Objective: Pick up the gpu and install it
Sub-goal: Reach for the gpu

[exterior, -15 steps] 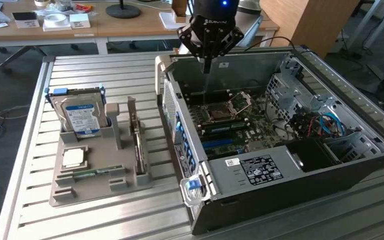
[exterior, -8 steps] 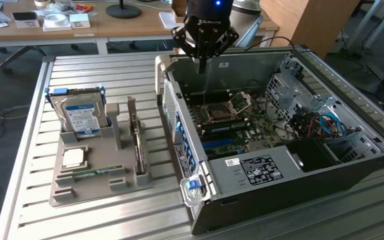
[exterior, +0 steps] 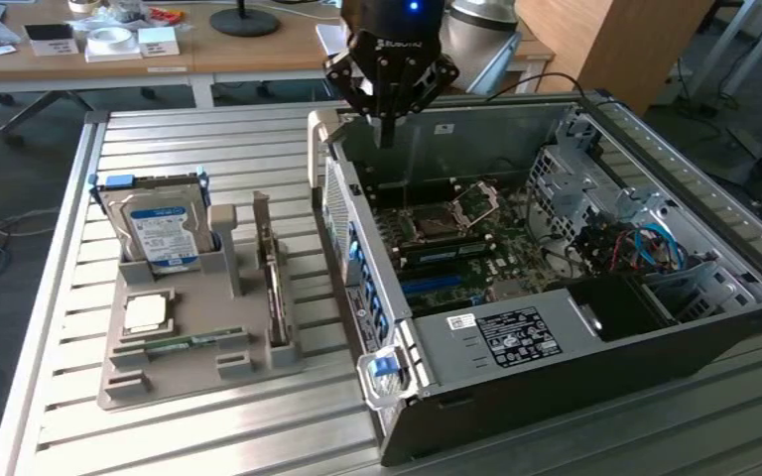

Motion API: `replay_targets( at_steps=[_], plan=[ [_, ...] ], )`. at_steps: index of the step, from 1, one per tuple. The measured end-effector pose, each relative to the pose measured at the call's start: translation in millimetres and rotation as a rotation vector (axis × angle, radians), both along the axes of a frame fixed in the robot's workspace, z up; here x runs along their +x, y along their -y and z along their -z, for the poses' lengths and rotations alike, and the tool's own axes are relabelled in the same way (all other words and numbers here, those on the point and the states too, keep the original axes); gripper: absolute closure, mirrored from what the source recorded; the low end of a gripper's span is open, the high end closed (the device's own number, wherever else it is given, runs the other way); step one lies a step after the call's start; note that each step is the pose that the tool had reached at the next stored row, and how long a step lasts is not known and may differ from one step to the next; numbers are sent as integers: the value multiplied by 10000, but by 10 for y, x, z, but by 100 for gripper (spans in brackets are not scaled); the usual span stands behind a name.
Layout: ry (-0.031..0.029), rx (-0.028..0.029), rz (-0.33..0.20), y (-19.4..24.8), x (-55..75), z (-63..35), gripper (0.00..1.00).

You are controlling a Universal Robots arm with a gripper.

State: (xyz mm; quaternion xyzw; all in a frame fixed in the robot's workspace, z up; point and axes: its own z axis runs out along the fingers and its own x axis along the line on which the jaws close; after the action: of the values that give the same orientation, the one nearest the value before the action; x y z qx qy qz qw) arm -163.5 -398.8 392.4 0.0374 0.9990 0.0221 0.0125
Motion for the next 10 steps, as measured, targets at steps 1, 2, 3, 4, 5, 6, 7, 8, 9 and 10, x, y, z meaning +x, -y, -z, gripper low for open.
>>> replay_targets(
  at_steps=[1, 2, 3, 4, 5, 6, 7, 8, 9, 10],
  plan=[
    [0, 0, 0, 0, -24, 1, 89],
    [-1, 0, -1, 0, -46, 1, 89],
    [0, 0, -1, 0, -69, 1, 89],
    [-1, 0, -1, 0, -91, 2, 89],
    [0, 0, -1, 0, -115, 3, 89],
    [0, 0, -1, 0, -139, 4, 89],
    [0, 0, 0, 0, -162, 4, 89],
    [0, 0, 0, 0, -186, 5, 89],
    [-1, 0, -1, 0, -209, 5, 89],
    [0, 0, -1, 0, -232, 6, 89]
  ],
)
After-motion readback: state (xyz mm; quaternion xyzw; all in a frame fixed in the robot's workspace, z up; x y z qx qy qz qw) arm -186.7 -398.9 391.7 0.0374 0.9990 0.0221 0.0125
